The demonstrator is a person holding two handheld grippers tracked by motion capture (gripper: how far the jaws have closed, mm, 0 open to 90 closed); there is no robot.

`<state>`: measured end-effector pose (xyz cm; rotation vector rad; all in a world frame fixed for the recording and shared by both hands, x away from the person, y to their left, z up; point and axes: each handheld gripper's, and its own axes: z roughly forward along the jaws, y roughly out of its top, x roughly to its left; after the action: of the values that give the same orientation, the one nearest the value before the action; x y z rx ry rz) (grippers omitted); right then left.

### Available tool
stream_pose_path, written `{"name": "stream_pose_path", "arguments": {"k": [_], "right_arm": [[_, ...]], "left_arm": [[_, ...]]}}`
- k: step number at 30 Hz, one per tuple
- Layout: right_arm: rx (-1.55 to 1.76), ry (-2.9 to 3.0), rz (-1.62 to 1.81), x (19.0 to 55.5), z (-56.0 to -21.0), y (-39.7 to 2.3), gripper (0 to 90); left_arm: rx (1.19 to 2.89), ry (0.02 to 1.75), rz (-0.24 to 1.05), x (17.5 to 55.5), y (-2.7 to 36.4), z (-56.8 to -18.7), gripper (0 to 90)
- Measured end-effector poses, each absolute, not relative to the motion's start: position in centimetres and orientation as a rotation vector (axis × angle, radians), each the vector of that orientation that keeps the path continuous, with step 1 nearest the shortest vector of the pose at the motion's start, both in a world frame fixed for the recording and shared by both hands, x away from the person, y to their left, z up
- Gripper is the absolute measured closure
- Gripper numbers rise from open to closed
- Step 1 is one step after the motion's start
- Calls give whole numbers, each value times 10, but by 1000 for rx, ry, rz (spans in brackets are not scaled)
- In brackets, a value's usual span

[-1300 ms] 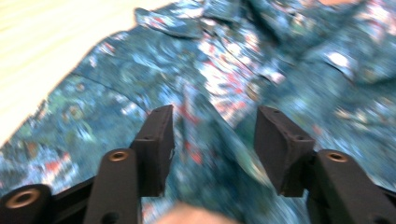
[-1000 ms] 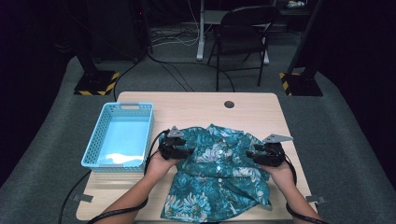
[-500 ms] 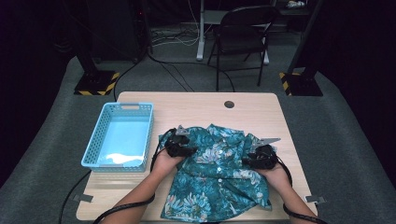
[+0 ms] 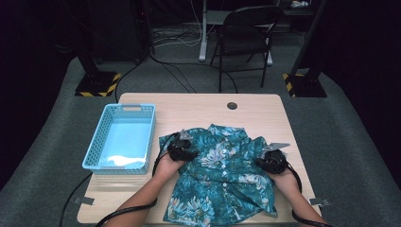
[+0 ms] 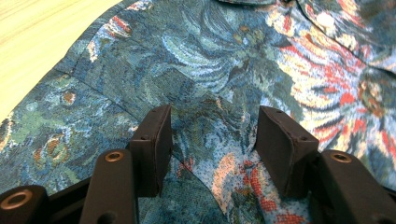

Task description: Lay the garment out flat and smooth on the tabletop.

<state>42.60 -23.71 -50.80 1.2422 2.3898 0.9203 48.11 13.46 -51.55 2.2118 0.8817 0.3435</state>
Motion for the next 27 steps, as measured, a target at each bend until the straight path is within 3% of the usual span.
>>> {"name": "stream_pose_path", "arguments": {"k": [10,19,27], "right_arm": [[1326,2317,888,421,-508,-257,867],[1348,2323,871,418,-506,-268,784],[1403,2268,907,439,-509,-270,790]], "left_arm": [[2210,885,373,478,134,-517,471],[2212,876,376,476,138,-516,504],[2188,910,394,483,139,-517,541]]}}
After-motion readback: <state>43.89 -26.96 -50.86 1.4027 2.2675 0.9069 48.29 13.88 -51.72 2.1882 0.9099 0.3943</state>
